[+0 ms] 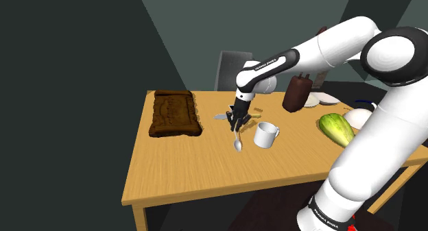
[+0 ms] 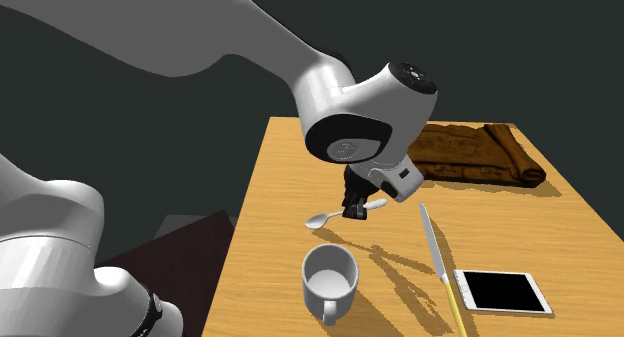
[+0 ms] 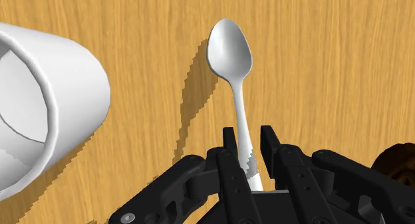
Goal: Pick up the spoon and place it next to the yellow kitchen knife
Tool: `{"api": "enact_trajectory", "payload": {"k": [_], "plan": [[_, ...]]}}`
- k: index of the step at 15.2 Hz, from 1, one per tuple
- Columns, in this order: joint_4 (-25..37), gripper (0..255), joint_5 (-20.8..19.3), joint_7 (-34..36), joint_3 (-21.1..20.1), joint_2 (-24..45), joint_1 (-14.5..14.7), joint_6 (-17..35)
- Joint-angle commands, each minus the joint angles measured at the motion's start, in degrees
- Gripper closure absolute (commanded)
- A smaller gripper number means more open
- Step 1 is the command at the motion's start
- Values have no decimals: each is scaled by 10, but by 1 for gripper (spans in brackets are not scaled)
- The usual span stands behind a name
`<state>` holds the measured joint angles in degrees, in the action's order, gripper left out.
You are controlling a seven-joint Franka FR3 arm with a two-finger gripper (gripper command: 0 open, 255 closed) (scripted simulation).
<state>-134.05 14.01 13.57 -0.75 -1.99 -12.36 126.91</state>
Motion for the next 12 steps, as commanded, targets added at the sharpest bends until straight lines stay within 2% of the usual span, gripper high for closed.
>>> {"api": "enact_trajectory", "payload": {"k": [1,8,12], "plan": [[-7,255,3,-3,-1,9,1,15],[-22,255,14,-18,-2,46,2,67],[-22,255,14,-18,-2,46,2,67]]}}
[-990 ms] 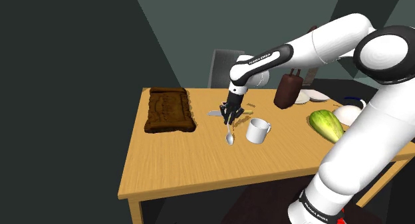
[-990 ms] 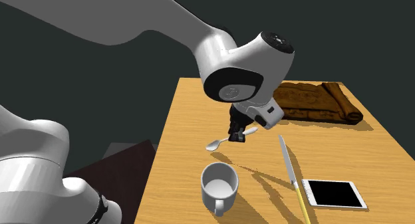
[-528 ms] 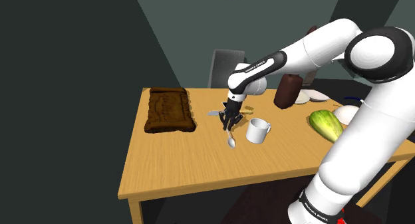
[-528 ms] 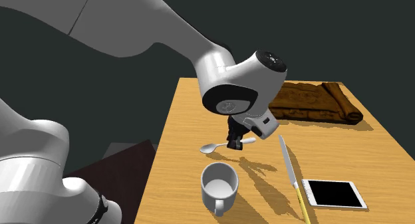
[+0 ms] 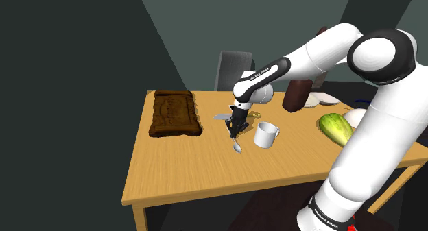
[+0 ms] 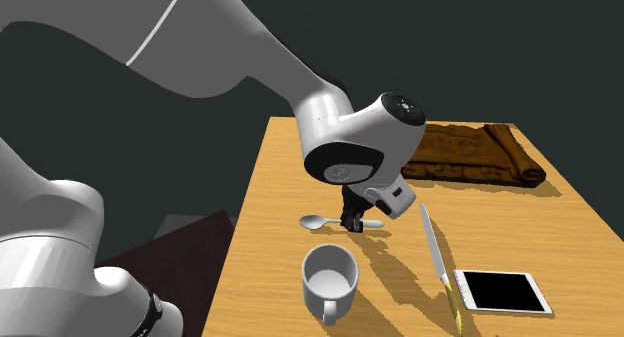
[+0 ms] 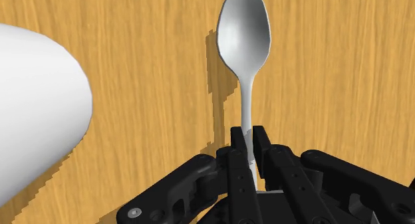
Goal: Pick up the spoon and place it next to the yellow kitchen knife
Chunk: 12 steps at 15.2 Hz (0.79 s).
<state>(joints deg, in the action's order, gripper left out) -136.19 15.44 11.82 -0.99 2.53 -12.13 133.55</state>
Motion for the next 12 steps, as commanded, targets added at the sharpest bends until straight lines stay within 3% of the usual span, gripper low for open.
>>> {"api": "enact_trajectory", "payload": {"k": [1,3,4,9,12], "plan": [[0,255,0,0,0,1,0,0],[0,255,0,0,0,1,0,0],[0,0,0,0,0,1,0,0],[0,0,0,0,0,1,0,0],[23,0,-14,8,6,-35,-6,-58]]}}
